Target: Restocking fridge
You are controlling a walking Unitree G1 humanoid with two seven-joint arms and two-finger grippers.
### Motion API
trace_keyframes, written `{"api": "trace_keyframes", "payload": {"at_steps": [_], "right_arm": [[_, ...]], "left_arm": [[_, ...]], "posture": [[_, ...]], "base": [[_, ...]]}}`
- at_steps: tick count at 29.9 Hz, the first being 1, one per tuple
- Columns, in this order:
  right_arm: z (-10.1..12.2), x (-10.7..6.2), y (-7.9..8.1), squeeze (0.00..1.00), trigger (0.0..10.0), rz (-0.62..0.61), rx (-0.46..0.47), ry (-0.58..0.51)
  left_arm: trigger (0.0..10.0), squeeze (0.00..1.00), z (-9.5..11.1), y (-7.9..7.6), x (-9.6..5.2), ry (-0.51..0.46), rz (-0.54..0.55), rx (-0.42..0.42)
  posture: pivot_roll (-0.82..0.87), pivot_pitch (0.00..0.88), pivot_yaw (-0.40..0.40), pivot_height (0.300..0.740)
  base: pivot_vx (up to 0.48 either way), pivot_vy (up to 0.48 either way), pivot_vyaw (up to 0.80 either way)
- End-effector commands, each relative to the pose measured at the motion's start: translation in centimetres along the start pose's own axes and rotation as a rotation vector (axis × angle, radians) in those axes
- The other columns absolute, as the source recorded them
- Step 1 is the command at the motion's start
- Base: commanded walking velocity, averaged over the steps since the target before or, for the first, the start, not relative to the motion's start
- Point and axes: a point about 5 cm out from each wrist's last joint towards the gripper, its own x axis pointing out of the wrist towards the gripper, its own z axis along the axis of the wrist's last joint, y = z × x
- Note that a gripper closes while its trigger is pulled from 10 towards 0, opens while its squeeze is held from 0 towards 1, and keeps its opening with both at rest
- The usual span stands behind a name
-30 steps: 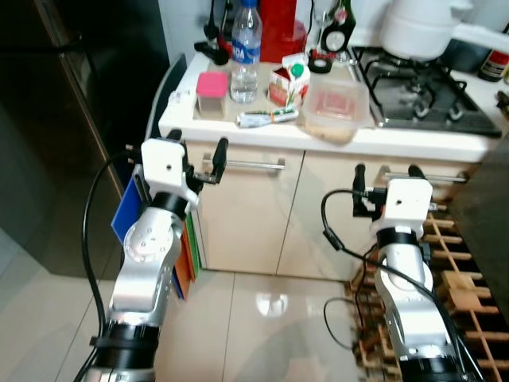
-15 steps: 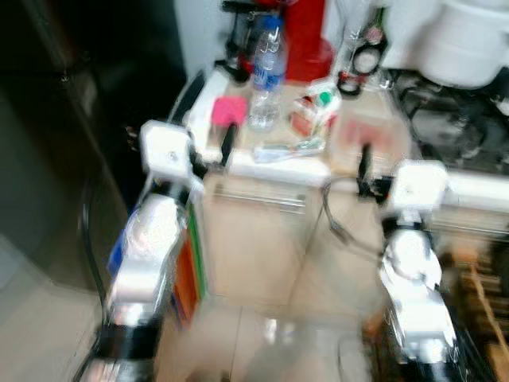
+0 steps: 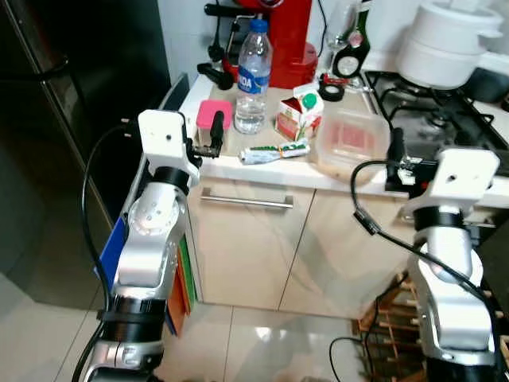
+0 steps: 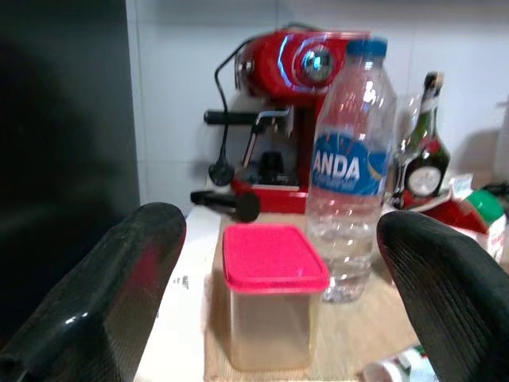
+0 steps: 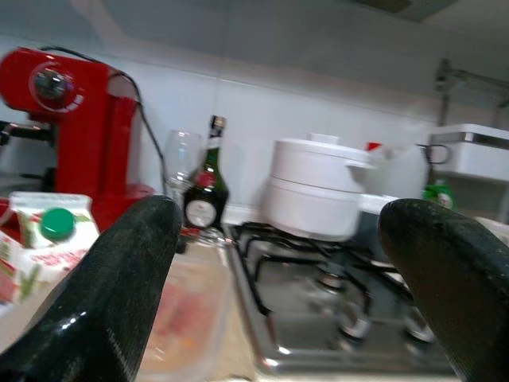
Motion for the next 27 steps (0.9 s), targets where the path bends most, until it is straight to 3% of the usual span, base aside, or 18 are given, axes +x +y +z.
{"api": "trace_keyframes", "payload": {"at_steps": [1, 9, 12, 20, 27], "right_arm": [[-0.6, -0.2, 0.1, 0.0, 10.0, 0.018, -0.01, 0.03], [-0.9, -0.6, 1.6, 0.0, 10.0, 0.082, 0.014, 0.043], [-1.3, -1.4, 1.3, 0.0, 10.0, 0.09, -0.001, 0.067], [-1.7, -1.6, 1.0, 0.0, 10.0, 0.095, -0.018, 0.085], [-1.6, -1.1, 1.0, 0.0, 10.0, 0.093, -0.019, 0.079]], "left_arm": [[10.0, 0.0, -0.4, 0.0, 0.8, 0.037, 0.033, 0.07], [10.0, 0.0, -1.1, -0.6, 3.1, 0.074, 0.032, 0.093], [10.0, 0.0, -0.5, 0.3, 4.0, 0.071, 0.116, 0.111], [10.0, 0.0, -0.4, 0.0, 4.8, 0.063, 0.135, 0.099], [10.0, 0.0, -0.3, -1.2, 4.7, 0.051, 0.101, 0.058]], "posture": [[-0.12, 0.0, -0.022, 0.74], [-0.13, 0.0, -0.022, 0.74], [-0.15, 0.0, -0.028, 0.74], [-0.16, 0.0, -0.037, 0.74], [-0.15, 0.0, -0.046, 0.74]], "base": [[0.0, 0.0, 0.0], [0.0, 0.0, 0.0], [0.0, 0.0, 0.0], [0.0, 0.0, 0.0], [0.0, 0.0, 0.0]]}}
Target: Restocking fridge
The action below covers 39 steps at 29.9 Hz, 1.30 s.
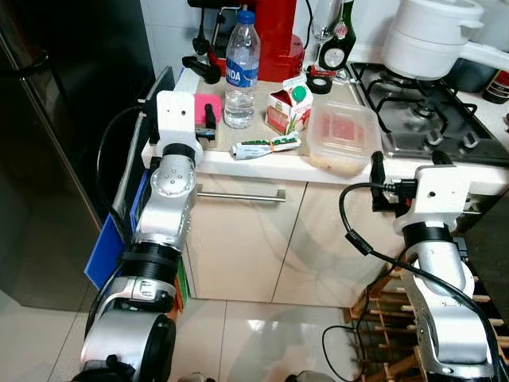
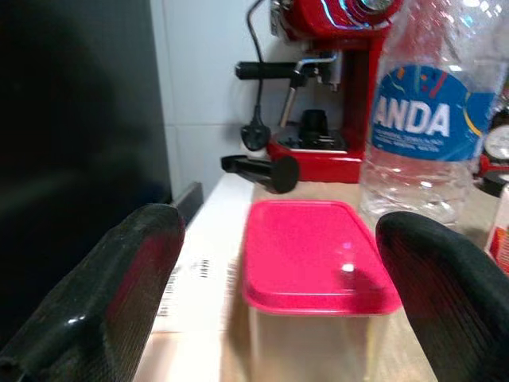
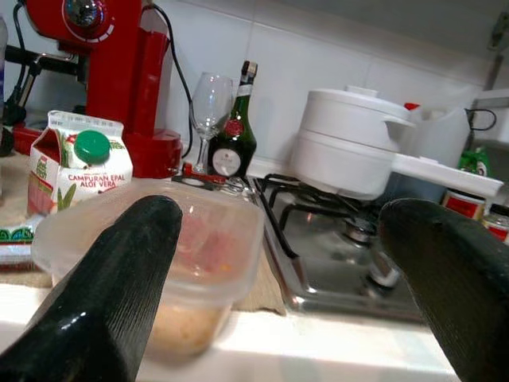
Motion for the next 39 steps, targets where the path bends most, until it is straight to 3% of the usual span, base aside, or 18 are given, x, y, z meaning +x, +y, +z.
{"api": "trace_keyframes", "payload": {"at_steps": [1, 7, 14, 21, 36, 39], "right_arm": [[0.0, 0.2, 0.0, 0.0, 10.0, 0.007, -0.009, 0.003], [-0.1, 0.3, 0.1, 0.0, 10.0, 0.012, -0.009, 0.005], [-0.2, 0.3, 0.2, 0.0, 10.0, 0.018, -0.007, 0.01], [-0.2, 0.2, 0.3, 0.0, 10.0, 0.017, -0.008, 0.01], [-0.4, 0.2, 0.6, 0.0, 10.0, 0.017, -0.002, 0.014], [-0.5, 0.3, 0.6, 0.0, 10.0, 0.019, -0.003, 0.013]], "left_arm": [[10.0, 0.0, 1.0, -0.5, 0.2, -0.032, -0.011, -0.007], [10.0, 0.0, 2.0, -0.9, 0.1, -0.064, -0.013, -0.023], [10.0, 0.0, 0.2, -1.8, 0.1, 0.038, -0.04, -0.062], [10.0, 0.0, 0.3, -2.0, 0.1, 0.049, -0.061, -0.066], [10.0, 0.0, 0.2, -3.0, 0.4, 0.055, -0.132, -0.019], [10.0, 0.0, -0.6, -3.3, 0.3, 0.097, -0.151, 0.011]], "posture": [[-0.14, 0.0, -0.047, 0.74], [-0.14, 0.0, -0.048, 0.74], [-0.14, 0.0, -0.049, 0.74], [-0.15, 0.0, -0.044, 0.74], [-0.15, 0.0, -0.035, 0.74], [-0.14, 0.0, -0.036, 0.74]], "base": [[0.0, 0.0, 0.0], [0.0, 0.0, 0.0], [0.0, 0.0, 0.0], [0.0, 0.0, 0.0], [0.0, 0.0, 0.0], [0.0, 0.0, 0.0]]}}
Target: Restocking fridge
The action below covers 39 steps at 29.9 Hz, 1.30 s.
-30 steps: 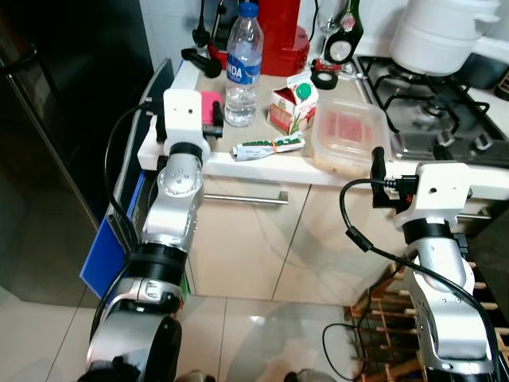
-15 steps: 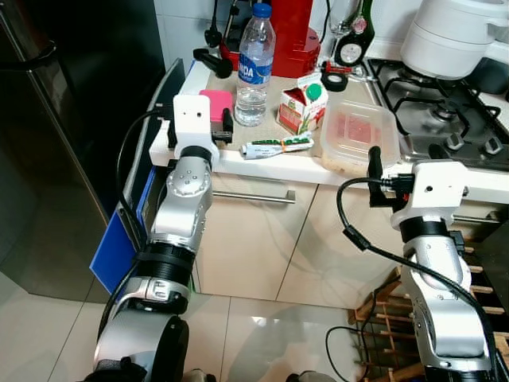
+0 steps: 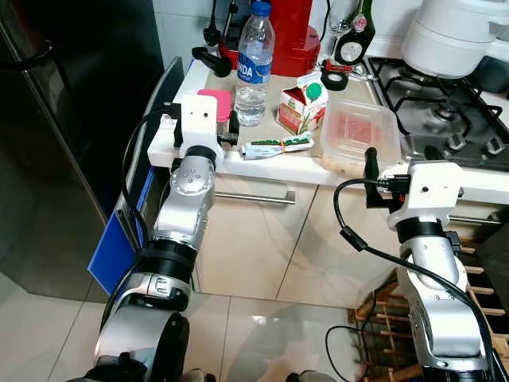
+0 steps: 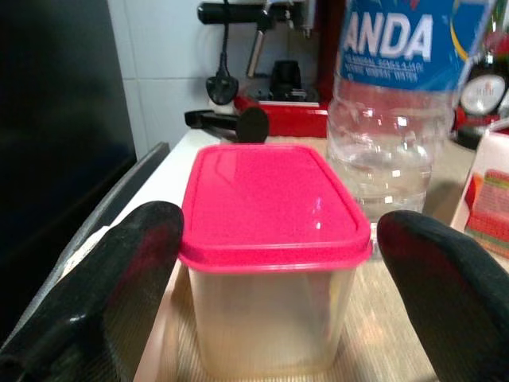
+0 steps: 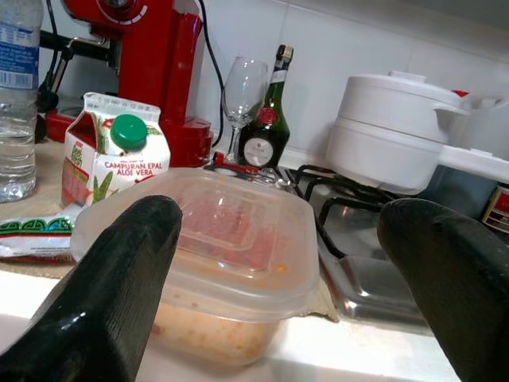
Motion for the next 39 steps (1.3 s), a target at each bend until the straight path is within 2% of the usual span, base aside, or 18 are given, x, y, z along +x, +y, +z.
{"api": "trace_keyframes", "payload": {"at_steps": [1, 4, 11, 15, 16, 22, 39], "right_arm": [[-0.15, 0.05, -0.09, 0.0, 10.0, -0.004, -0.011, 0.001], [-0.11, 0.19, -0.01, 0.0, 10.0, -0.001, -0.01, -0.002], [-0.11, 0.22, 0.02, 0.0, 10.0, 0.0, -0.01, -0.002], [-0.1, 0.2, 0.09, 0.0, 10.0, 0.004, -0.009, -0.004], [-0.09, 0.2, 0.1, 0.0, 10.0, 0.005, -0.009, -0.004], [-0.11, 0.19, 0.13, 0.0, 10.0, 0.005, -0.009, -0.002], [-0.28, 0.25, 0.39, 0.0, 10.0, 0.011, -0.005, 0.003]], "left_arm": [[10.0, 0.0, -0.03, -0.68, 0.23, 0.023, -0.034, 0.026], [10.0, 0.0, -0.78, -0.75, 0.19, 0.064, -0.043, 0.024], [10.0, 0.0, -0.93, -0.77, 0.18, 0.072, -0.045, 0.019], [10.0, 0.0, -0.81, -0.58, 0.39, 0.07, -0.045, -0.021], [0.0, 0.0, -0.81, -0.6, 0.46, 0.071, -0.051, -0.033], [0.0, 0.0, -0.45, -0.33, 0.77, 0.056, -0.043, -0.058], [0.0, 0.0, -0.8, -0.43, 0.63, 0.046, -0.062, -0.039]], "posture": [[-0.14, 0.0, -0.036, 0.74], [-0.14, 0.0, -0.036, 0.74], [-0.14, 0.0, -0.038, 0.74], [-0.14, 0.0, -0.041, 0.74], [-0.14, 0.0, -0.042, 0.74], [-0.14, 0.0, -0.043, 0.74], [-0.13, 0.0, -0.045, 0.74]], "base": [[0.0, 0.0, 0.0], [0.0, 0.0, 0.0], [0.0, 0.0, 0.0], [0.0, 0.0, 0.0], [0.0, 0.0, 0.0], [0.0, 0.0, 0.0], [0.0, 0.0, 0.0]]}}
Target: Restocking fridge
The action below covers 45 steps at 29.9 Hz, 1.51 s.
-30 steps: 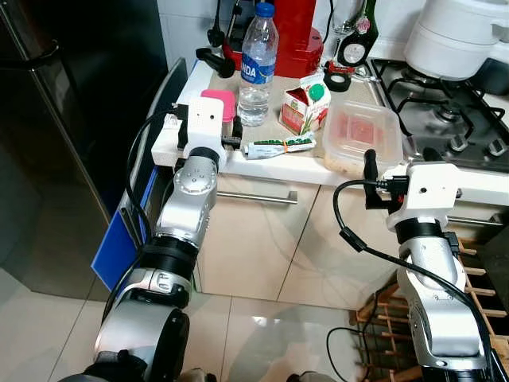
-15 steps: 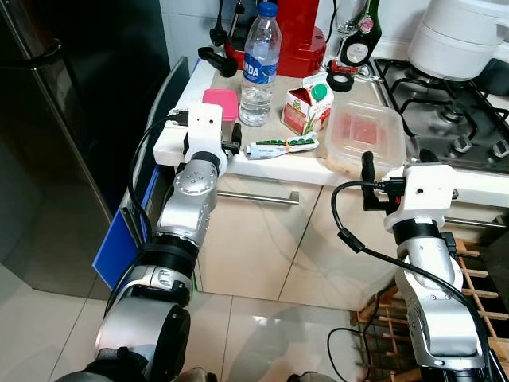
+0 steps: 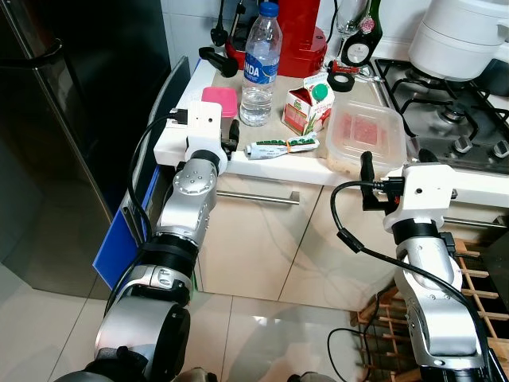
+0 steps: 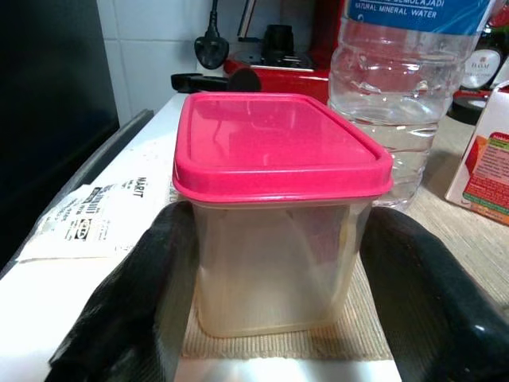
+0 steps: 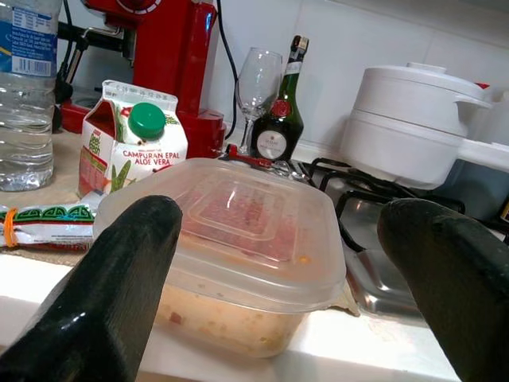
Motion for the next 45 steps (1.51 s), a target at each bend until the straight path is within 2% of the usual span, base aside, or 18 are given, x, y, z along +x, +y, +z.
{"api": "trace_keyframes", "payload": {"at_steps": [1, 3, 6, 8, 10, 15, 17, 20, 22, 28, 31, 32, 33, 34, 35, 39, 41, 45], "right_arm": [[0.2, 0.2, 0.1, 0.0, 10.0, -0.002, -0.005, -0.013], [0.2, 0.2, 0.1, 0.0, 10.0, -0.002, -0.004, -0.013], [0.0, 0.2, 0.1, 0.0, 10.0, -0.003, -0.004, -0.009], [0.0, 0.2, 0.1, 0.0, 10.0, -0.003, -0.004, -0.009], [-0.2, 0.2, 0.3, 0.0, 10.0, 0.0, -0.005, -0.005], [-0.4, 0.2, 0.4, 0.0, 10.0, 0.002, -0.005, -0.002], [-0.5, 0.2, 0.4, 0.0, 10.0, 0.002, -0.008, 0.0], [-0.5, 0.2, 0.4, 0.0, 10.0, -0.003, -0.012, -0.006], [-0.5, 0.2, 0.3, 0.0, 10.0, -0.012, -0.017, -0.014], [-0.5, 0.6, -0.2, 0.0, 10.0, -0.037, -0.043, -0.03], [-0.5, 0.8, -0.3, 0.0, 10.0, -0.042, -0.043, -0.033], [-0.5, 0.9, -0.4, 0.0, 10.0, -0.049, -0.041, -0.038], [-0.5, 0.9, -0.4, 0.0, 10.0, -0.05, -0.04, -0.041], [-0.5, 1.0, -0.4, 0.0, 10.0, -0.052, -0.039, -0.042], [-0.4, 1.0, -0.4, 0.0, 10.0, -0.058, -0.028, -0.047], [-0.3, 1.0, -0.4, 0.0, 10.0, -0.073, -0.008, -0.065], [-0.3, 0.9, -0.1, 0.0, 10.0, -0.082, -0.004, -0.071], [-1.0, 0.7, 0.2, 0.0, 10.0, -0.093, 0.004, -0.047]], "left_arm": [[0.0, 0.0, 0.6, -0.3, 0.2, -0.017, -0.021, 0.008], [0.0, 0.0, 0.7, -0.2, 0.2, -0.025, -0.018, 0.006], [0.0, 0.0, 2.4, 0.1, 0.1, -0.129, -0.02, 0.056], [0.0, 0.0, 2.9, 0.1, 0.1, -0.155, -0.024, 0.043], [0.0, 0.0, 5.6, 0.6, -0.4, -0.311, -0.029, 0.029], [0.0, 0.0, 6.8, 0.9, -0.8, -0.386, -0.027, 0.028], [0.0, 0.0, 8.0, 1.2, -1.5, -0.463, -0.04, 0.019], [0.0, 0.0, 8.4, 1.5, -2.3, -0.509, -0.061, 0.017], [0.0, 0.0, 8.3, 1.8, -3.2, -0.53, -0.076, 0.051], [0.0, 0.0, 6.7, 3.7, -4.8, -0.496, -0.057, 0.095], [0.0, 0.0, 6.5, 3.7, -5.3, -0.492, -0.07, 0.099], [1.6, 0.0, 6.2, 3.6, -5.9, -0.483, -0.09, 0.1], [1.6, 0.0, 6.1, 3.5, -6.2, -0.478, -0.096, 0.099], [3.5, 0.0, 5.9, 3.5, -6.4, -0.472, -0.103, 0.1], [10.0, 0.0, 5.6, 3.3, -6.8, -0.461, -0.121, 0.099], [10.0, 0.0, 4.5, 2.7, -7.8, -0.428, -0.162, 0.088], [10.0, 0.0, 3.3, 2.2, -8.8, -0.393, -0.196, 0.095], [10.0, 0.0, 1.9, 1.9, -8.3, -0.328, -0.186, 0.147]], "posture": [[-0.13, 0.0, -0.044, 0.74], [-0.13, 0.0, -0.044, 0.74], [-0.13, 0.0, -0.044, 0.74], [-0.13, 0.0, -0.043, 0.74], [-0.12, 0.0, -0.044, 0.74], [-0.12, 0.0, -0.043, 0.74], [-0.12, 0.0, -0.041, 0.74], [-0.12, 0.0, -0.041, 0.74], [-0.12, 0.0, -0.037, 0.74], [-0.11, 0.0, -0.04, 0.74], [-0.1, 0.0, -0.043, 0.74], [-0.1, 0.0, -0.046, 0.74], [-0.1, 0.0, -0.046, 0.74], [-0.09, 0.0, -0.048, 0.74], [-0.09, 0.0, -0.048, 0.74], [-0.09, 0.0, -0.047, 0.74], [-0.08, 0.0, -0.042, 0.74], [-0.08, 0.0, -0.046, 0.74]], "base": [[0.0, 0.0, 0.0], [0.0, 0.0, 0.0], [0.0, 0.0, 0.0], [0.0, 0.0, 0.0], [0.0, 0.0, 0.0], [0.0, 0.0, 0.0], [0.0, 0.0, 0.0], [0.0, 0.0, 0.0], [0.0, 0.0, 0.0], [0.0, 0.0, 0.0], [0.0, 0.0, 0.0], [0.0, 0.0, 0.0], [0.0, 0.0, 0.0], [0.0, 0.0, 0.0], [0.0, 0.0, 0.0], [0.0, 0.0, 0.0], [0.0, 0.0, 0.0], [0.0, 0.0, 0.0]]}}
